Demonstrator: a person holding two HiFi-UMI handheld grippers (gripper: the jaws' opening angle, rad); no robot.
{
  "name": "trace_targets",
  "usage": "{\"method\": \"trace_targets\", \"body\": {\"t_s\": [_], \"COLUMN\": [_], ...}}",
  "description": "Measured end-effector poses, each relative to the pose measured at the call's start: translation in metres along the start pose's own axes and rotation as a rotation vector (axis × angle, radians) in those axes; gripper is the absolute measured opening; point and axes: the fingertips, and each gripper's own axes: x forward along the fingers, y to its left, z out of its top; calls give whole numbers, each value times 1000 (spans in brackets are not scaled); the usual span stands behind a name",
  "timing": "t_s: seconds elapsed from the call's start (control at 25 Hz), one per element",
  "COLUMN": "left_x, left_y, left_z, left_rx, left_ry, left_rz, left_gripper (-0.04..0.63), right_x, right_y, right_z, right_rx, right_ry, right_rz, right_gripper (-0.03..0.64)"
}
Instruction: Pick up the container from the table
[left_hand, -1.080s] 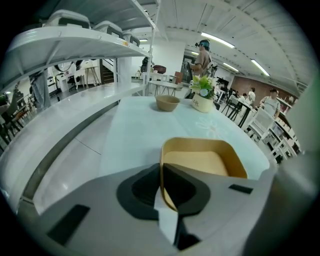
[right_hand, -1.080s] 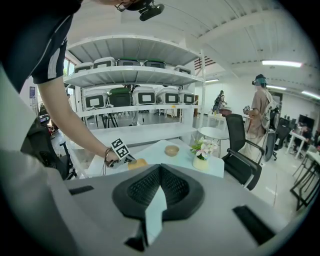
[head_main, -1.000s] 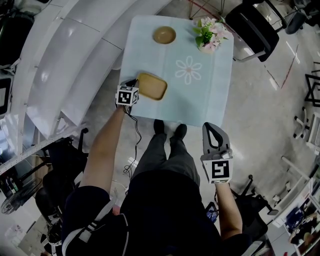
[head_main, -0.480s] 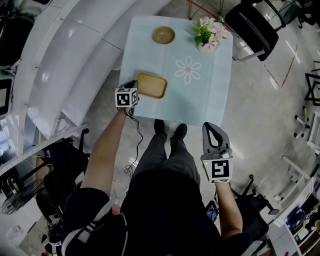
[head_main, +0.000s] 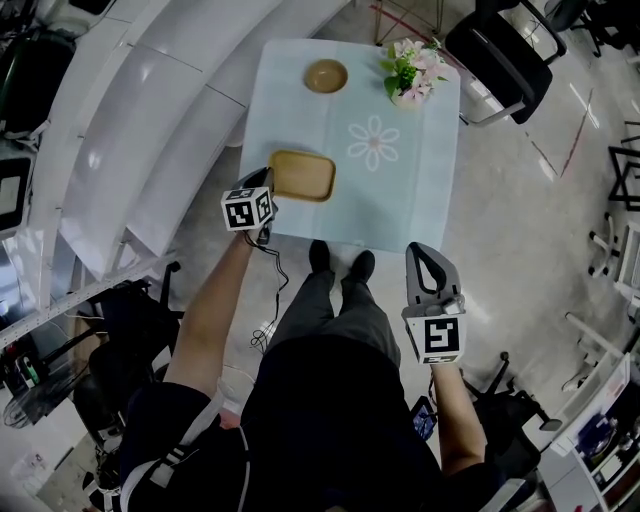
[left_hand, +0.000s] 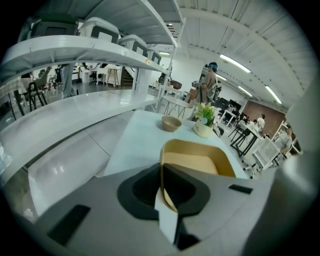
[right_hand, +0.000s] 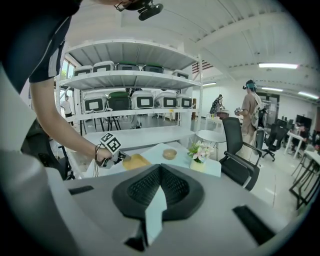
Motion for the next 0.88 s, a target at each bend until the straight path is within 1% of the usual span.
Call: {"method": "trace_targets", "body": {"t_s": [0.28, 0.56, 0.76, 0.88], "left_x": [-44, -95, -129, -151], "left_y": [-23, -52, -67, -73], "left_z": [33, 67, 83, 91], "left_rx": [24, 90, 113, 123], "left_ry": [-109, -223, -290, -330], "left_rz": [-13, -25, -20, -12], "left_gripper": [18, 18, 18, 18], "right_x": [-7, -17, -22, -27], "right_y": [-2, -1, -3, -5], "right_z": [10, 27, 38, 39], "right_rx": [16, 23, 43, 44], "right_ry": [-37, -93, -121, -122], "right_rz": [-8, -17, -17, -32], "right_gripper": [-2, -2, -2, -2]}}
